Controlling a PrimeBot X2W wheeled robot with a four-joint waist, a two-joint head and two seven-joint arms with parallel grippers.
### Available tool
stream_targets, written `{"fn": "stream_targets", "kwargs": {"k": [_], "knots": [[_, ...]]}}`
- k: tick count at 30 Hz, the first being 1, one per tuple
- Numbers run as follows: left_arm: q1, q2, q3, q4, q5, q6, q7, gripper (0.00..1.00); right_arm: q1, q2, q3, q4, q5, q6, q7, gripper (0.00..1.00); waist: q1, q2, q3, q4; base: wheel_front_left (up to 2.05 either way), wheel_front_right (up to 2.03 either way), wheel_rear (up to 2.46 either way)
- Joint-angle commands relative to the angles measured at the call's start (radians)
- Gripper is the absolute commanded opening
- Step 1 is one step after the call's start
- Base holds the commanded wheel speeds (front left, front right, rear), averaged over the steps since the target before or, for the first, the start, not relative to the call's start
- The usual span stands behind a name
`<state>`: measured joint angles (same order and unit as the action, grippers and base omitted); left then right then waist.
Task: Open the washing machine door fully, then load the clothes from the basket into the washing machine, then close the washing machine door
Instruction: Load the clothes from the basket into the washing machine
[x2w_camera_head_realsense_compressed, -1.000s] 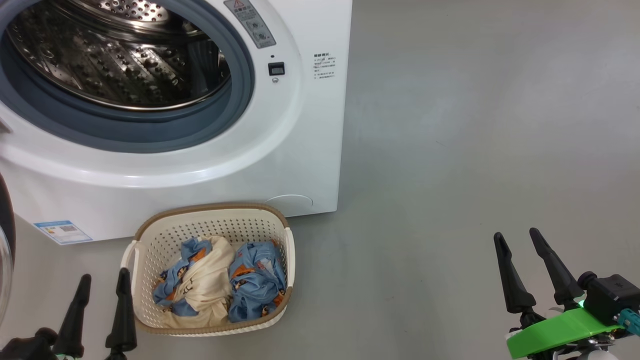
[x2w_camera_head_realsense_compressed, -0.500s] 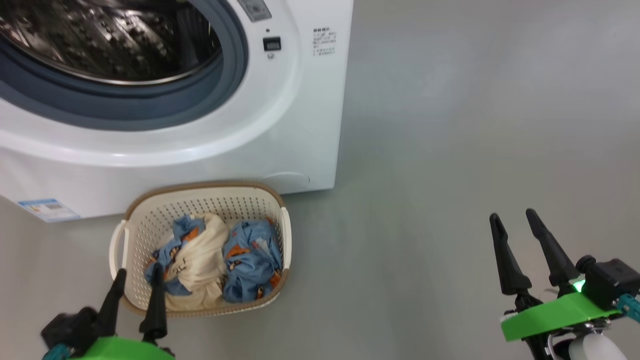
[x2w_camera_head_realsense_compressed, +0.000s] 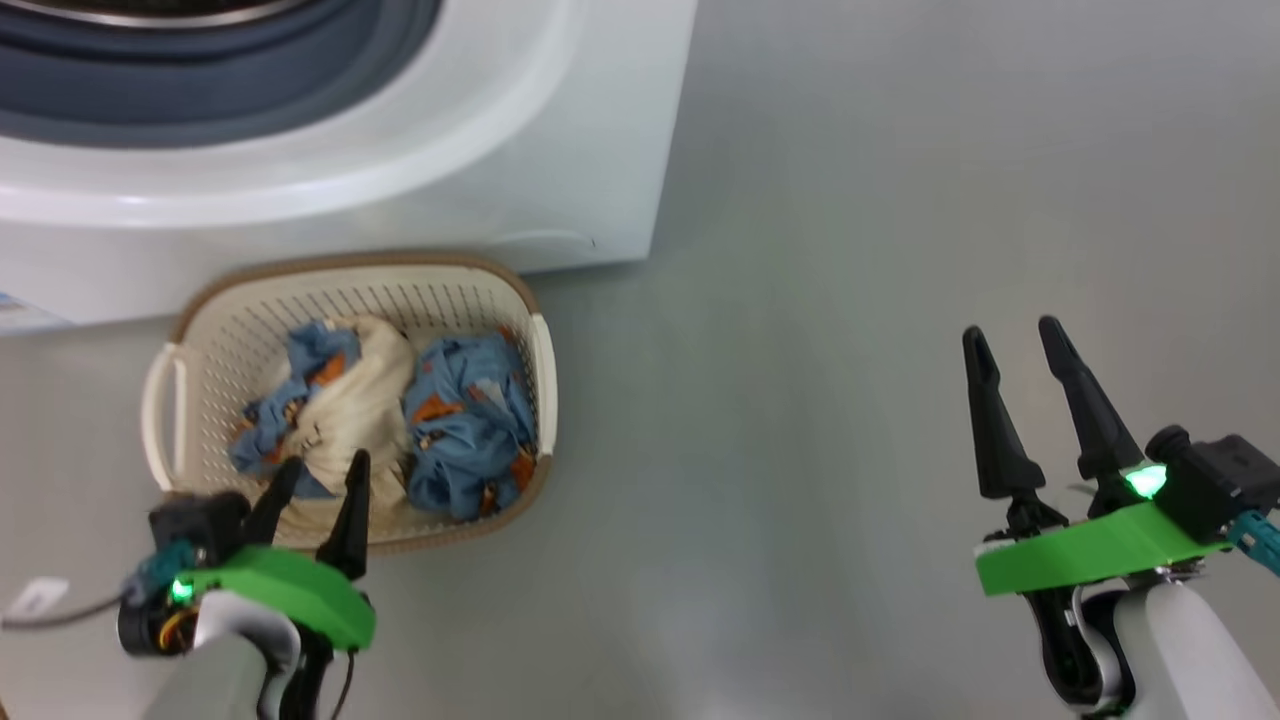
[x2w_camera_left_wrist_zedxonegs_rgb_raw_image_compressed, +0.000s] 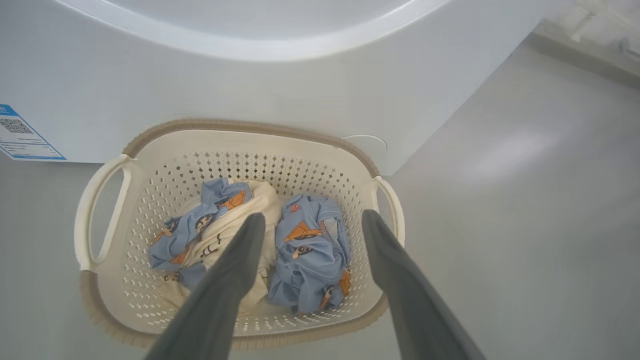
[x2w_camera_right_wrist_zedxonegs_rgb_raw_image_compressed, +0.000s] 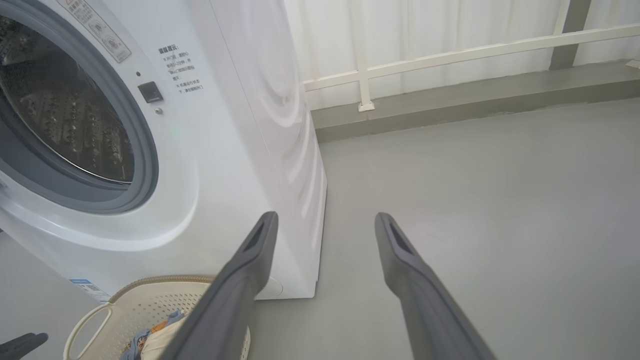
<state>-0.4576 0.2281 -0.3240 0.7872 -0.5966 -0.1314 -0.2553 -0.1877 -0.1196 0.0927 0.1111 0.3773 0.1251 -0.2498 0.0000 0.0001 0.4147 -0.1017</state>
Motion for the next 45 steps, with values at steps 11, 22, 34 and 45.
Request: {"fn": "stream_targets", "kwargs": {"k": [11, 22, 34, 45], "knots": [[-0.251, 0.13, -0.211, 0.161, -0.189, 0.001, 0.142, 1.0, -0.102, 0.055, 0.042, -0.043, -0.001, 0.006, -0.012, 1.0, 0.0, -0.0001, 0.237, -0.097, 0.0, 0.0, 0.0], [-0.377, 0.219, -0.349, 0.17, -0.399, 0.001, 0.334, 1.0, -0.139, 0.069, 0.061, -0.066, 0.03, 0.006, -0.012, 1.0, 0.0, -0.0001, 0.342, -0.161, 0.0, 0.0, 0.0], [-0.47, 0.293, -0.438, 0.185, -0.53, 0.001, 0.381, 1.0, -0.143, 0.069, 0.076, -0.113, 0.075, 0.006, -0.012, 1.0, 0.0, -0.0001, 0.421, -0.221, 0.0, 0.0, 0.0], [-0.563, 0.314, -0.516, 0.288, -0.516, 0.001, 0.36, 1.0, -0.147, 0.069, 0.095, -0.137, 0.08, 0.006, -0.012, 1.0, 0.0, -0.0001, 0.467, -0.249, 0.0, 0.0, 0.0]]}}
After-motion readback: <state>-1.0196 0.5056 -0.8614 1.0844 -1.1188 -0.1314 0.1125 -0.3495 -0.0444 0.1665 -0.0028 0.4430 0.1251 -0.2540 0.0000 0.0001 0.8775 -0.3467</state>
